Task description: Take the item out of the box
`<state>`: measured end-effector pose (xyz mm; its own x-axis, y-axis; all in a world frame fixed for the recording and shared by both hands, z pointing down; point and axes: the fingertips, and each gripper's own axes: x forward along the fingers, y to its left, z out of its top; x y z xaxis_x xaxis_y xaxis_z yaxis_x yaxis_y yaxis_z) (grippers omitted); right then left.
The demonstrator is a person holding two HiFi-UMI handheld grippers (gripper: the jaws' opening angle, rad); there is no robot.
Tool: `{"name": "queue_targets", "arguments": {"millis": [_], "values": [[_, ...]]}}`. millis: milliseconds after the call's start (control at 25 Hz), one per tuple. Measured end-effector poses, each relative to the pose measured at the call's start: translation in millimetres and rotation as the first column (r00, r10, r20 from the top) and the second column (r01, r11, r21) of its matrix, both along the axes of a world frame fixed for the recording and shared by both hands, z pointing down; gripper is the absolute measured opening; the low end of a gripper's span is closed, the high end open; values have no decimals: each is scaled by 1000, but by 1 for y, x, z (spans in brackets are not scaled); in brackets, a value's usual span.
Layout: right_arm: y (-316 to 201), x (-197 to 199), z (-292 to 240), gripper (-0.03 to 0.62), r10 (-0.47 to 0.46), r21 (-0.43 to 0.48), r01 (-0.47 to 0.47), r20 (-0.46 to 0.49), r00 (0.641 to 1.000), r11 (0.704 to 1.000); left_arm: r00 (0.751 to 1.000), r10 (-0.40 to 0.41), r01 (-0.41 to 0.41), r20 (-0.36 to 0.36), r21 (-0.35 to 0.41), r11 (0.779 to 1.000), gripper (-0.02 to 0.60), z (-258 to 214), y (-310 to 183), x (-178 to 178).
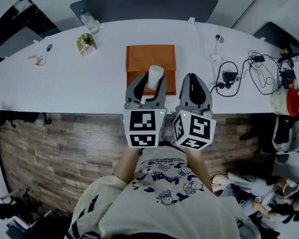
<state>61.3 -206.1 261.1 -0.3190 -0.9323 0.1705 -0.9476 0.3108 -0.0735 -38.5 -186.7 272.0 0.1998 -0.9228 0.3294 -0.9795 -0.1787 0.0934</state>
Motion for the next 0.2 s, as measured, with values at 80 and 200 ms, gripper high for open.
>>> {"name": "queue_targets", "arguments": {"millis": [80,200], "values": [[1,0,1,48,-1,0,1,-1,1000,1000,1000,-2,2,0,1,1000,181,0,1,0],[2,0,1,48,-3,-1,3,-2,1000,1000,1000,-6,6,-1,5,1000,181,0,3,0]]}}
